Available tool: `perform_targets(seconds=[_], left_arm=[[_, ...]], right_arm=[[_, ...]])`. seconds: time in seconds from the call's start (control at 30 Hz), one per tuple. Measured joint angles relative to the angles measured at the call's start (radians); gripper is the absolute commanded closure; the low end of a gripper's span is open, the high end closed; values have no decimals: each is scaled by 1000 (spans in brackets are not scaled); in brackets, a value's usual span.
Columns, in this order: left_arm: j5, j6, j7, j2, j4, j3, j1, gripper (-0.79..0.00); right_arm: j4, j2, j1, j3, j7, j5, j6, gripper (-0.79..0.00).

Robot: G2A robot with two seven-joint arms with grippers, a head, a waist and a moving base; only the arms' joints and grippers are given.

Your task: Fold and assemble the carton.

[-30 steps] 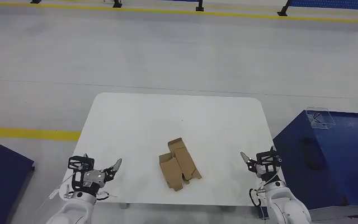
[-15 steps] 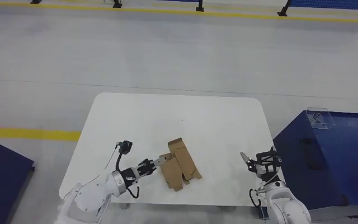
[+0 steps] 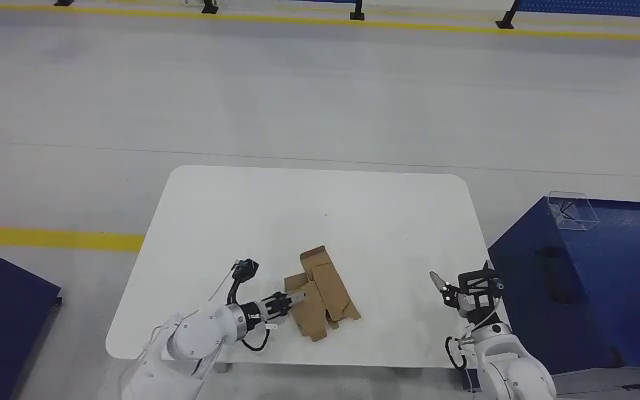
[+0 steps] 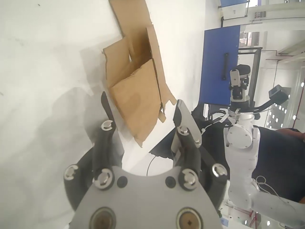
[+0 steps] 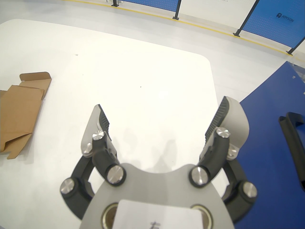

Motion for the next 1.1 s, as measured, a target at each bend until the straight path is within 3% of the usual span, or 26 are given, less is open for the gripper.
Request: perform_targets(seconds=[0.07, 0.13, 0.2, 0.33, 0.37, 0.4, 0.43, 0.63, 0.87, 1.1], left_arm=[[-17, 2, -9, -2, 10, 7, -5, -496], [-28, 3, -13, -4, 21, 20, -14, -493], [-29, 5, -7, -7, 30, 33, -22, -351], [-60, 1, -15, -15, 69, 61, -49, -283], [-63, -4, -12, -17, 80, 67, -55, -219], [-69, -8, -10, -19, 93, 74, -61, -55], [-82, -9, -8, -22, 111, 81, -70, 0], [-130, -60, 9, -32, 141, 98, -99, 0], [-264, -141, -124, -21, 26, 42, -114, 0], [-322, -169, -210, -23, -38, 53, -185, 0]], right_arm=[[0, 0, 0, 0, 0, 0, 0, -785], [0, 0, 0, 0, 0, 0, 0, -785], [0, 0, 0, 0, 0, 0, 0, -785], [0, 0, 0, 0, 0, 0, 0, -785], [0, 0, 0, 0, 0, 0, 0, -785], [0, 0, 0, 0, 0, 0, 0, -785], [0, 0, 0, 0, 0, 0, 0, -785], [0, 0, 0, 0, 0, 0, 0, -785], [0, 0, 0, 0, 0, 0, 0, -785], [0, 0, 0, 0, 0, 0, 0, -785]])
